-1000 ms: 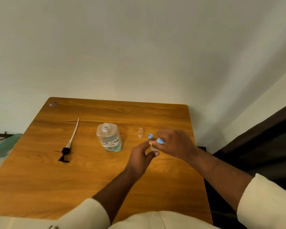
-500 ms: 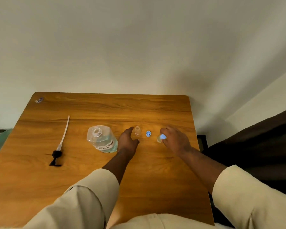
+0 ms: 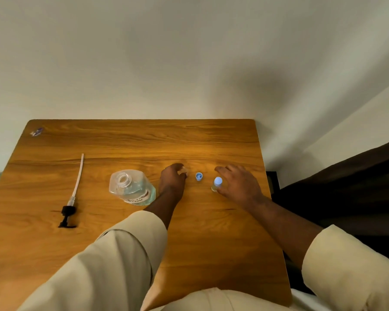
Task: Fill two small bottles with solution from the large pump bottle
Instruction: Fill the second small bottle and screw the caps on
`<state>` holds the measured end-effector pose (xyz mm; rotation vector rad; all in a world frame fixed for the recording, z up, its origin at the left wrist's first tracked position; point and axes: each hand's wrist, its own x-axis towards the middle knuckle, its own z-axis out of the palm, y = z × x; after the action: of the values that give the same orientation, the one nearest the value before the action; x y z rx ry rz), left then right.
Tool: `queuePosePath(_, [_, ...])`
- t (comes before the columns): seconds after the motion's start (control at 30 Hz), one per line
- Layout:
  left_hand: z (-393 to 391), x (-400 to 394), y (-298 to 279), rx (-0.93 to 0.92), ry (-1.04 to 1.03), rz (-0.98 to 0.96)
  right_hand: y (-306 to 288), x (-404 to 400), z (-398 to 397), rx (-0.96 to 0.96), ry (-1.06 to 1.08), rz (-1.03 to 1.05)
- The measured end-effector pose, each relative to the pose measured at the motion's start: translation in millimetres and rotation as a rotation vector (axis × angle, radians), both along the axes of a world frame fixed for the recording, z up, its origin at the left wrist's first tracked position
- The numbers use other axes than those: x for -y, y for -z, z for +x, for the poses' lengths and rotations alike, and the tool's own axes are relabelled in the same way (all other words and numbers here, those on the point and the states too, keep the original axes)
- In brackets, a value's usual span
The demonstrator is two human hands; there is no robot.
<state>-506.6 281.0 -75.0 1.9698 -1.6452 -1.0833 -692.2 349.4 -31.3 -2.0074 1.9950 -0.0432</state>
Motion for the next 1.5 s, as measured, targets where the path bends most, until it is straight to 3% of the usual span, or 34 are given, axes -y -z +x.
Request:
queuePosePath(0.2, [26.4, -30.2, -51.1, -0.18, -0.027, -0.179, -26.0, -7.9, 10.0, 0.009, 0.004, -0.133])
queuePosePath(0.37, [66.0, -91.4, -108.1, -0.472, -0.12, -0.377, -36.2, -3.3, 56.4, 0.159, -0.042, -0.19])
queuePosePath(0.5, [113.1, -114.9, -133.9, -0.571, -0.174, -0.479, -37.6, 7.1, 111.0, 0.348, -0.074, -0.15])
queuePosePath(0.77, [211.6, -106.8, -137.5, -0.709, -0.255, -0.396, -27.7, 28.2, 198.5, 0.68, 0.063, 0.038])
queuePosePath(1.07, [278.6, -99.0, -138.3, -0.765, -0.102, -0.221, -18.0, 26.0, 243.6, 0.985, 0.292, -0.004])
queuePosePath(1.5, [287.0, -92.1, -180.6, -0.763, 0.136, -0.322, -145.8, 13.5, 274.6, 0.219, -0.363, -0.634])
